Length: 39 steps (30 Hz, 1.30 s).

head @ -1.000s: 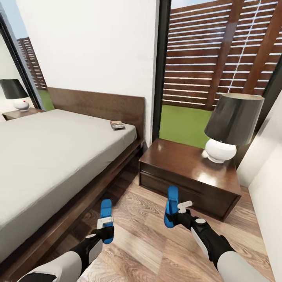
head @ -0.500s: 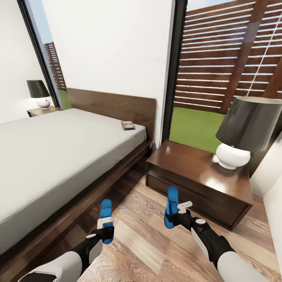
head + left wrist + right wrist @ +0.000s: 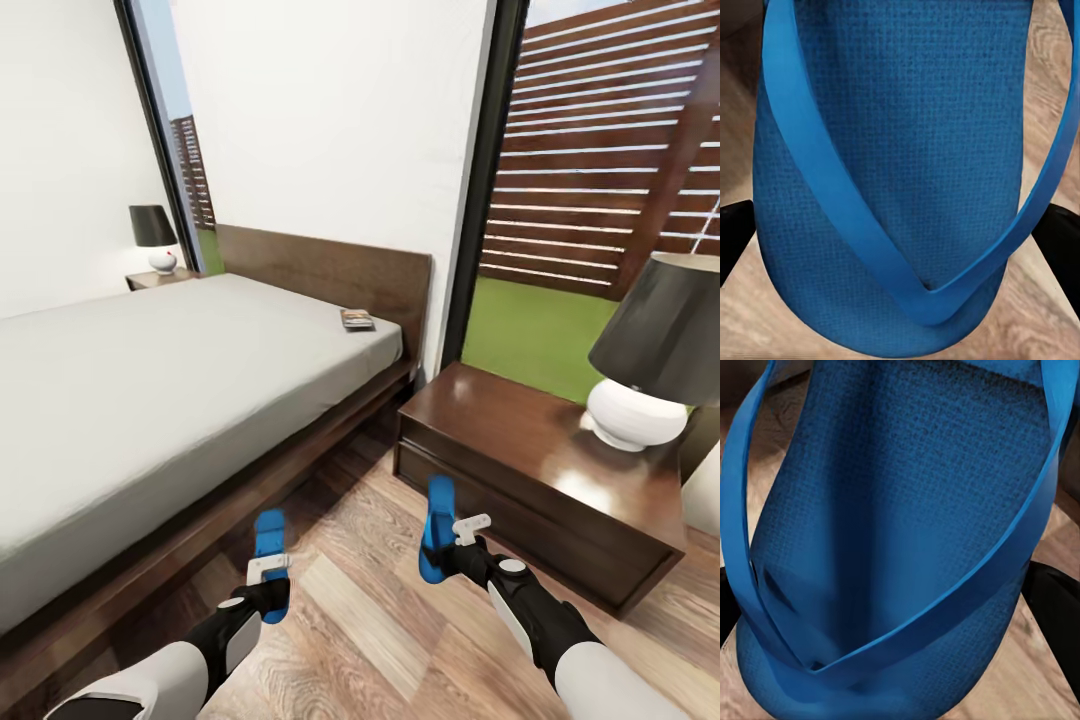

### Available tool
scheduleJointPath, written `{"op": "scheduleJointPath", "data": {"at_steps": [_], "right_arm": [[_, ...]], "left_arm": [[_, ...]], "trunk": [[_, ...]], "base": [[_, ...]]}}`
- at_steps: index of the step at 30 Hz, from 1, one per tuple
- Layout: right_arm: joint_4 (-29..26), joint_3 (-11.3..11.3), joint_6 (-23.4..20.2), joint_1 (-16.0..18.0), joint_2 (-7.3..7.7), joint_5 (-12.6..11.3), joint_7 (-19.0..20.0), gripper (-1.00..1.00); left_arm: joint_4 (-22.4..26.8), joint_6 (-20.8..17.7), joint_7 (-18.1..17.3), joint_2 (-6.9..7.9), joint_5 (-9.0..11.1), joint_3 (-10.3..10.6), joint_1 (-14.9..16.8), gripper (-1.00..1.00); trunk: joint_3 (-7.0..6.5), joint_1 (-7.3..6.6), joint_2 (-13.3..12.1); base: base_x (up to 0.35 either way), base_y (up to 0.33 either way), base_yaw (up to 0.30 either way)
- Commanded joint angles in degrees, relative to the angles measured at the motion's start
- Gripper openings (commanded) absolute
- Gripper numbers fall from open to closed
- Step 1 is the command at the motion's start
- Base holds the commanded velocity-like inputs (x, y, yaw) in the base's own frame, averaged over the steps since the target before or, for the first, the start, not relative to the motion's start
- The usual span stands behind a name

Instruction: In the bedroom, move the book from the bed onto either nightstand, and place the two sandals side by side next to the bed.

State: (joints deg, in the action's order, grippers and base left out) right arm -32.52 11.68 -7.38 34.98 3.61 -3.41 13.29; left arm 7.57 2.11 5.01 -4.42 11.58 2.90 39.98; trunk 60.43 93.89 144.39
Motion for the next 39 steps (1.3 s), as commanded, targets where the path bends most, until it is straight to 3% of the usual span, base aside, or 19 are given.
{"op": "scheduleJointPath", "data": {"at_steps": [1,39], "right_arm": [[0.0,0.01,0.0,0.0,0.0,-0.01,-0.02,-1.0],[0.08,0.09,0.09,0.0,0.0,0.08,-0.46,-1.0]], "left_arm": [[0.0,0.0,0.0,0.01,0.0,0.0,0.0,-1.0],[-0.01,0.09,0.0,0.25,0.2,0.0,0.0,-1.0]], "trunk": [[-0.02,0.0,0.0],[-0.09,0.0,0.0]], "base": [[0.0,0.0,0.24],[0.0,0.0,0.241]]}}
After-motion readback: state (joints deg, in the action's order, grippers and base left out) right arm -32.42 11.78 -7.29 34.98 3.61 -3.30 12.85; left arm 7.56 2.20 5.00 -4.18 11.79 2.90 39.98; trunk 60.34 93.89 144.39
